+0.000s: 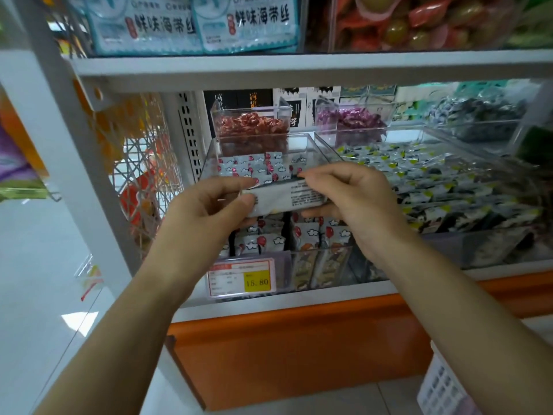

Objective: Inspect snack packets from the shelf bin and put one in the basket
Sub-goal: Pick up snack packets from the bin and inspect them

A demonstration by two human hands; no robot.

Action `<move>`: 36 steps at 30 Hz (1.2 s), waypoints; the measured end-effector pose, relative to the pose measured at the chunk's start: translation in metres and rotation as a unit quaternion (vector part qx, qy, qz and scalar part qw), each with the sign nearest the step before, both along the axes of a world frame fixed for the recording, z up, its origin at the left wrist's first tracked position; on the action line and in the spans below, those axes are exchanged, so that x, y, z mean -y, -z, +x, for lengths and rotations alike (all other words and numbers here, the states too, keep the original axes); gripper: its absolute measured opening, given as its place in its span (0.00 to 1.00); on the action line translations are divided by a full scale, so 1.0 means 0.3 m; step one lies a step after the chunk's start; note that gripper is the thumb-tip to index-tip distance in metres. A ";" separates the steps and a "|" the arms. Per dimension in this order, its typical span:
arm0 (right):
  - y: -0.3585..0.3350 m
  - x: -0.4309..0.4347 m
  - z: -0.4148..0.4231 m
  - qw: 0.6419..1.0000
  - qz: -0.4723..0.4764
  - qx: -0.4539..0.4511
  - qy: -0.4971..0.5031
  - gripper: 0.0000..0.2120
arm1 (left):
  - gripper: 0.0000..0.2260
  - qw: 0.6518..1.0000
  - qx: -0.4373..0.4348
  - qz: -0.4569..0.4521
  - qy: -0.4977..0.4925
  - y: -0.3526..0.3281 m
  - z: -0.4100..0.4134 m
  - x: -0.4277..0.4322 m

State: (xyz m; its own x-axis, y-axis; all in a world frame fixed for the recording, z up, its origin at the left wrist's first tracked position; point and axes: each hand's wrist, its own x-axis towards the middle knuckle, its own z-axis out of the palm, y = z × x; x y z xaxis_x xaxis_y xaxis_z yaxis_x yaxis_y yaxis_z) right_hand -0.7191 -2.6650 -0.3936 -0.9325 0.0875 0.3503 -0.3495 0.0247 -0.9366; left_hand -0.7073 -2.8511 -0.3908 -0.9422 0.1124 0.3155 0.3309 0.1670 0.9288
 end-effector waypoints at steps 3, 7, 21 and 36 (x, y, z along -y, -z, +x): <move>0.001 0.001 -0.002 0.998 0.037 -0.014 0.044 0.11 | 0.09 1.000 -0.010 -0.027 -0.005 -0.002 0.003 -0.003; 0.010 0.004 -0.001 0.992 0.102 -0.046 0.062 0.10 | 0.03 0.999 0.027 -0.019 -0.014 -0.002 -0.003 -0.020; 0.016 0.027 0.001 0.992 0.101 -0.057 0.044 0.09 | 0.06 0.991 -0.050 -0.109 -0.056 -0.009 -0.016 0.009; -0.009 -0.057 -0.025 0.986 -0.041 0.134 -0.096 0.07 | 0.18 0.986 -0.064 -0.153 -0.013 0.001 -0.016 -0.002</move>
